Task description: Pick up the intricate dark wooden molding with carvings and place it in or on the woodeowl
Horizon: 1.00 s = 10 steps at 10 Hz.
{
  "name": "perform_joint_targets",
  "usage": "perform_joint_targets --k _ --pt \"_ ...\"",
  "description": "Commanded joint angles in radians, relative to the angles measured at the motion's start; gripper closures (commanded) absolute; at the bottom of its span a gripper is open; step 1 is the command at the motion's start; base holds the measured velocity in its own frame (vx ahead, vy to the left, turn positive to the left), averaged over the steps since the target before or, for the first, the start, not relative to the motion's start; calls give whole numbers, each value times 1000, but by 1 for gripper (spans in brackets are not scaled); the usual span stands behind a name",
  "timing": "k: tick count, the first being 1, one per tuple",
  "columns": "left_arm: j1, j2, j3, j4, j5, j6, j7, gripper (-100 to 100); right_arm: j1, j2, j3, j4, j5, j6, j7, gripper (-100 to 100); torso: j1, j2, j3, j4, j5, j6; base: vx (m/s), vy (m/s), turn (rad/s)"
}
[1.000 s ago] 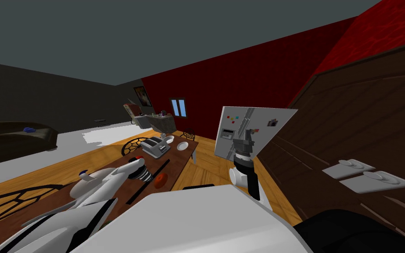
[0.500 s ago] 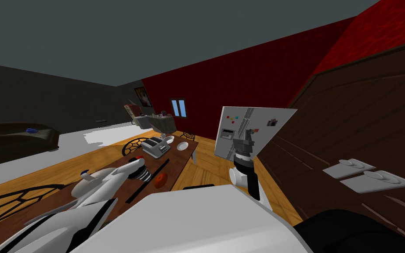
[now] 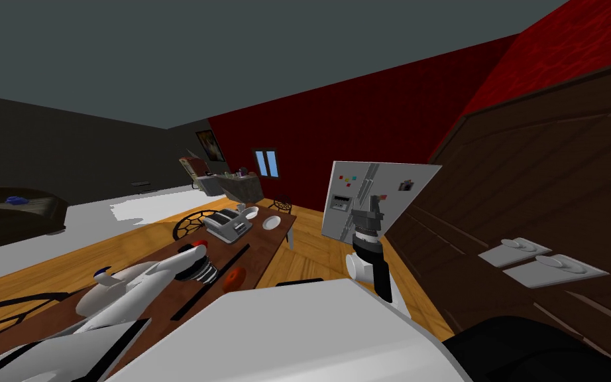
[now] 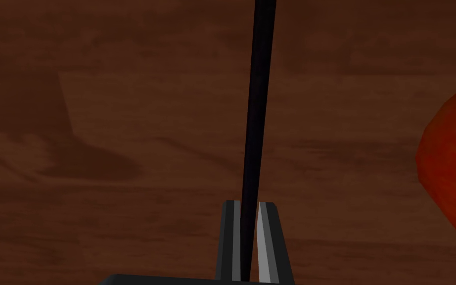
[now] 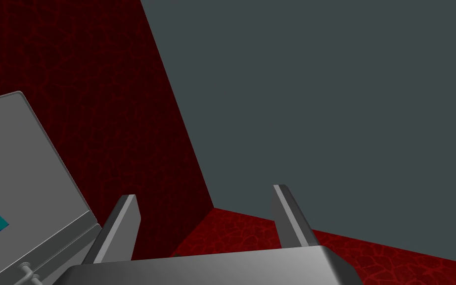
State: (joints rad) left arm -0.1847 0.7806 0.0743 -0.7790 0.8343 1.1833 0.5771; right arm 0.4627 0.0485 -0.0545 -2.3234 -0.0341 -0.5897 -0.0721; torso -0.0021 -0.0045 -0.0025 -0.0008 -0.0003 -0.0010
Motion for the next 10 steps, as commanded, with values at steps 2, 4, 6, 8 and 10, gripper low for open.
perform_joint_targets --k 2,4,6,8,10 --pt "41 45 -37 -21 72 -12 -2 100 0 0 0 0 0 0 0 0 1 2 1 0 0 0 13 -24 -29" --pt "68 83 -71 -20 133 -31 -12 100 0 0 0 0 0 0 0 0 0 1 1 1 0 0 27 -35 -32" --pt "96 121 -105 -20 190 -50 -22 100 0 0 0 0 0 0 0 0 0 1 1 0 0 -1 42 -44 -44" --pt "96 121 -105 -20 233 -50 -22 100 0 0 0 0 0 0 0 0 -1 0 0 0 0 -1 27 -27 0" --pt "123 158 -139 -19 298 -69 -32 100 0 0 0 0 0 0 0 0 0 1 1 1 -1 -1 27 -31 -43"
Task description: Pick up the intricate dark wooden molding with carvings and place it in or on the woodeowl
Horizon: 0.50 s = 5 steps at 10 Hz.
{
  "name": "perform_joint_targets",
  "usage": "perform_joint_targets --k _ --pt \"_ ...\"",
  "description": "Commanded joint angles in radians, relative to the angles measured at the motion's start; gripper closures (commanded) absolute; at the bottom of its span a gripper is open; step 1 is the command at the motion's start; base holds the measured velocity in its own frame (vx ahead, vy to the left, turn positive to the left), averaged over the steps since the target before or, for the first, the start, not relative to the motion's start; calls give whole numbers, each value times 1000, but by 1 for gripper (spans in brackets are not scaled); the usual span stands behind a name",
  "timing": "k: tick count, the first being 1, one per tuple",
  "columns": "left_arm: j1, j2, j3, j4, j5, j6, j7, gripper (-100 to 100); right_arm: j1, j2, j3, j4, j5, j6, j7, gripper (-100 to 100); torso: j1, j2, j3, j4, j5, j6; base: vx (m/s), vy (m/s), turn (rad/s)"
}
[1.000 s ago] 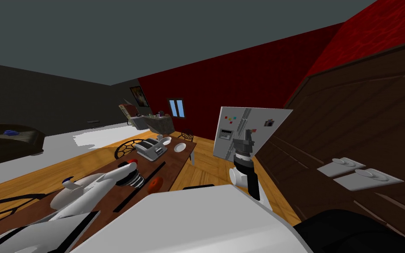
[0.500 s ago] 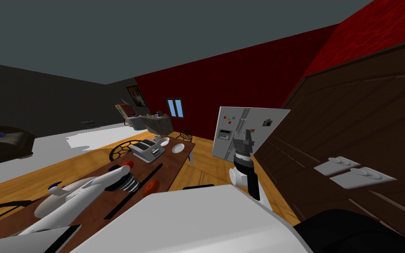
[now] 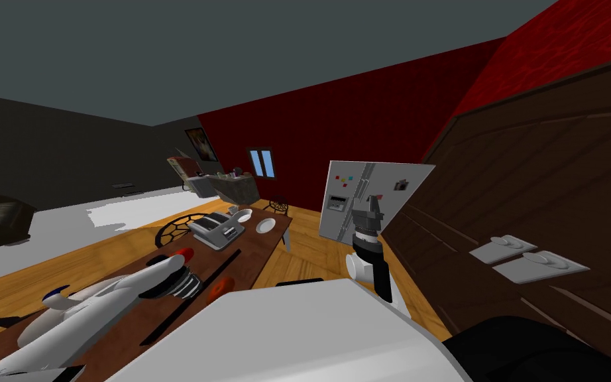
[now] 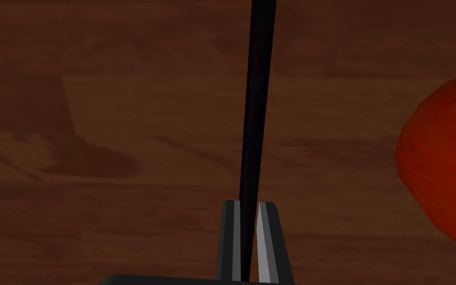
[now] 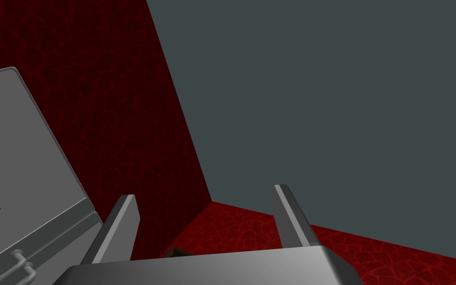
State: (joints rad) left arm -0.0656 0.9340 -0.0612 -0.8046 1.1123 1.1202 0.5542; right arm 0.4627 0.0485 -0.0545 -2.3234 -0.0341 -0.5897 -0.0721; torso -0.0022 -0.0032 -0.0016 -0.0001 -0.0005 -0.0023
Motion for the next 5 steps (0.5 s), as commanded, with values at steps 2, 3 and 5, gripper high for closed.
perform_joint_targets --k 2,3,5 --pt "31 42 -38 7 77 -25 -19 100 0 0 0 0 0 0 0 0 0 0 0 0 -1 0 38 -37 -34" --pt "31 42 -38 7 89 -25 -19 100 0 0 0 0 0 0 0 0 0 0 0 0 0 0 11 -17 8" --pt "58 80 -72 8 153 -44 -29 100 0 0 0 0 0 0 0 0 0 1 0 0 0 0 26 -33 -40"
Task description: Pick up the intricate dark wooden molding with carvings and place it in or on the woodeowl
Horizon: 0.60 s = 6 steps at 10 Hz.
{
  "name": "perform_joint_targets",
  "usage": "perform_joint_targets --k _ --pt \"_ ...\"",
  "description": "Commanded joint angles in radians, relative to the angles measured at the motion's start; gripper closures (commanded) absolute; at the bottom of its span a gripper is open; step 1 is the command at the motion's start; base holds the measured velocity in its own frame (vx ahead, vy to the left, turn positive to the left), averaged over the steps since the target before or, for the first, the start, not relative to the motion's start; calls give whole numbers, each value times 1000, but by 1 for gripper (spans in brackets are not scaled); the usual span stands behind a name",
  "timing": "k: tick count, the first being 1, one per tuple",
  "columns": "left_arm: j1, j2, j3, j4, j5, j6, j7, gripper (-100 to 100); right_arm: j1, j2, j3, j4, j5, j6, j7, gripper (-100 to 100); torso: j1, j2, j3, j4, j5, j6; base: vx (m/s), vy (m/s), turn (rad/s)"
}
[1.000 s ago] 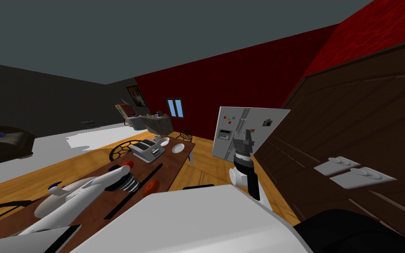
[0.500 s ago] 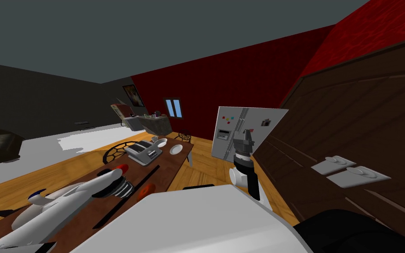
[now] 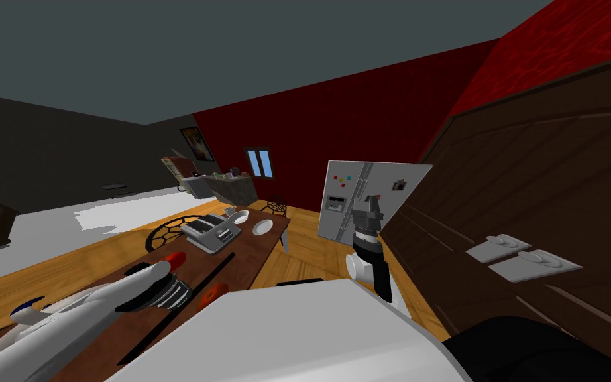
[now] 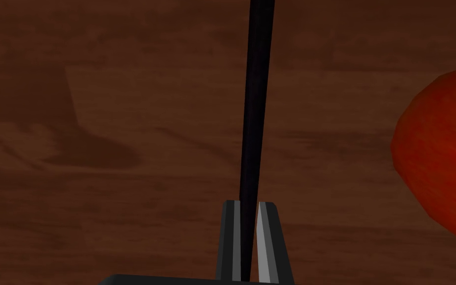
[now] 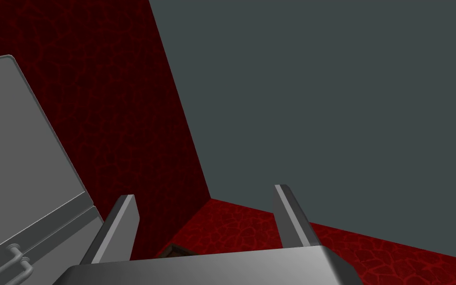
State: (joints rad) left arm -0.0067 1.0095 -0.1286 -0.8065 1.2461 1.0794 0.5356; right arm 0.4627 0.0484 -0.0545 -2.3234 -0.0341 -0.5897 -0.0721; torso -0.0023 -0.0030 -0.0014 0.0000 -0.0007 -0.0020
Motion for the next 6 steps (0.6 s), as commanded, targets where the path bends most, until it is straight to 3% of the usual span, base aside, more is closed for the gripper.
perform_joint_targets --k 1,2,3,4,5,6 --pt "26 42 -39 10 50 -23 -20 100 0 0 0 0 0 0 0 0 0 0 0 0 0 0 33 -52 -57" --pt "26 42 -39 10 82 -23 -20 100 0 0 0 0 0 0 0 0 -1 0 0 0 -1 0 32 -38 -9" --pt "28 40 -32 2 63 -18 -14 100 0 0 0 0 0 0 0 0 -1 0 0 0 0 0 13 -13 3" --pt "28 41 -33 3 66 -19 -15 0 0 0 0 0 0 0 0 0 1 0 0 0 0 1 0 0 0" --pt "31 78 -31 -16 95 7 -11 100 0 0 0 0 0 0 0 0 1 1 0 0 0 0 -81 -15 28" --pt "33 99 -30 -26 111 22 -9 100 0 0 0 0 0 0 0 0 1 6 3 1 -1 -1 -153 -15 55"
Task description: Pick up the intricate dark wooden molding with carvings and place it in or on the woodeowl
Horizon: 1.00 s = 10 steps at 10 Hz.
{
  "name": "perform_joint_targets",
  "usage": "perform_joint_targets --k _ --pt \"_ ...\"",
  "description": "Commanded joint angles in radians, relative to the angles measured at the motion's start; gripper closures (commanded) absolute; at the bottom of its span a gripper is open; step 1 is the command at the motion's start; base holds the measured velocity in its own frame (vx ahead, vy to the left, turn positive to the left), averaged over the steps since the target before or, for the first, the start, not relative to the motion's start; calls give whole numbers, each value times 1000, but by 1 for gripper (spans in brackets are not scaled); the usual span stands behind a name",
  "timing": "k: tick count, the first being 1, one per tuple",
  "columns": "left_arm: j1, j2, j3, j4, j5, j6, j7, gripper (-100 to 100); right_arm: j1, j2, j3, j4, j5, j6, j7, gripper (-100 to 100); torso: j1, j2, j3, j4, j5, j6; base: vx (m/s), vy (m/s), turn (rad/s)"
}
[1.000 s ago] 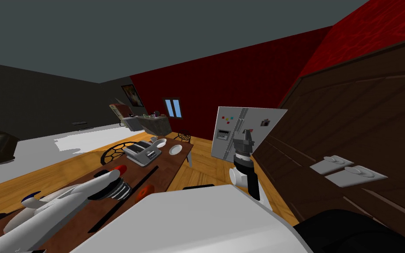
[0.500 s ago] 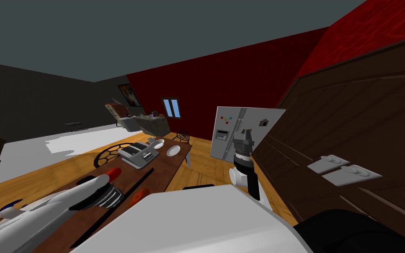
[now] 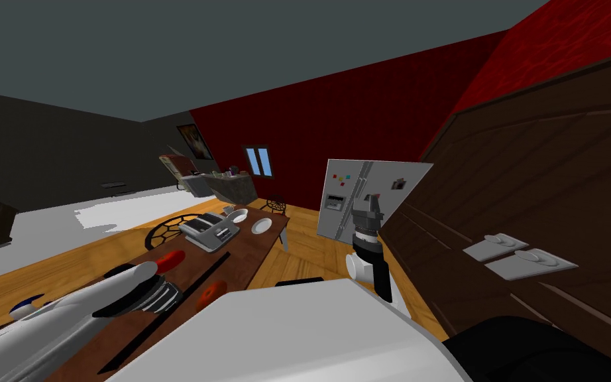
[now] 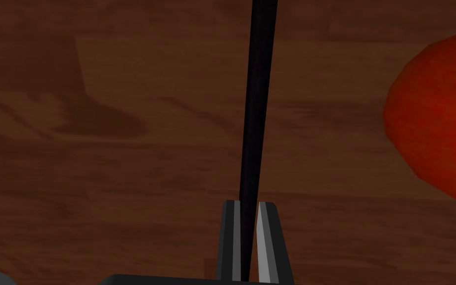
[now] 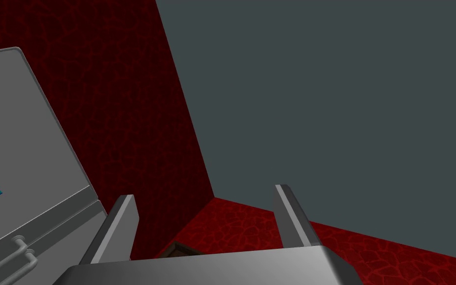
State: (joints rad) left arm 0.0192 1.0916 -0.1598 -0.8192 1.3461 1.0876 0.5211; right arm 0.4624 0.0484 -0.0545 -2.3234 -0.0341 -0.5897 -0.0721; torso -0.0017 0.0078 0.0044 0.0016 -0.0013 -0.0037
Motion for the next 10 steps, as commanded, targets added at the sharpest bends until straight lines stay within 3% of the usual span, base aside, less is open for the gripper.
perform_joint_targets --k 1,2,3,10 --pt "8 28 2 -19 20 22 6 100 0 0 0 0 0 0 0 0 0 0 0 0 0 0 -158 -25 30" --pt "10 51 3 -30 38 38 8 100 0 0 0 0 0 0 0 0 -1 2 1 0 0 0 -141 -26 28" --pt "10 51 3 -30 38 38 8 100 0 0 0 0 0 0 0 0 -1 2 1 1 0 0 -90 -8 23" --pt "23 194 12 -99 144 136 17 100 0 0 0 0 0 0 0 0 -1 2 1 1 0 0 -129 -11 37"
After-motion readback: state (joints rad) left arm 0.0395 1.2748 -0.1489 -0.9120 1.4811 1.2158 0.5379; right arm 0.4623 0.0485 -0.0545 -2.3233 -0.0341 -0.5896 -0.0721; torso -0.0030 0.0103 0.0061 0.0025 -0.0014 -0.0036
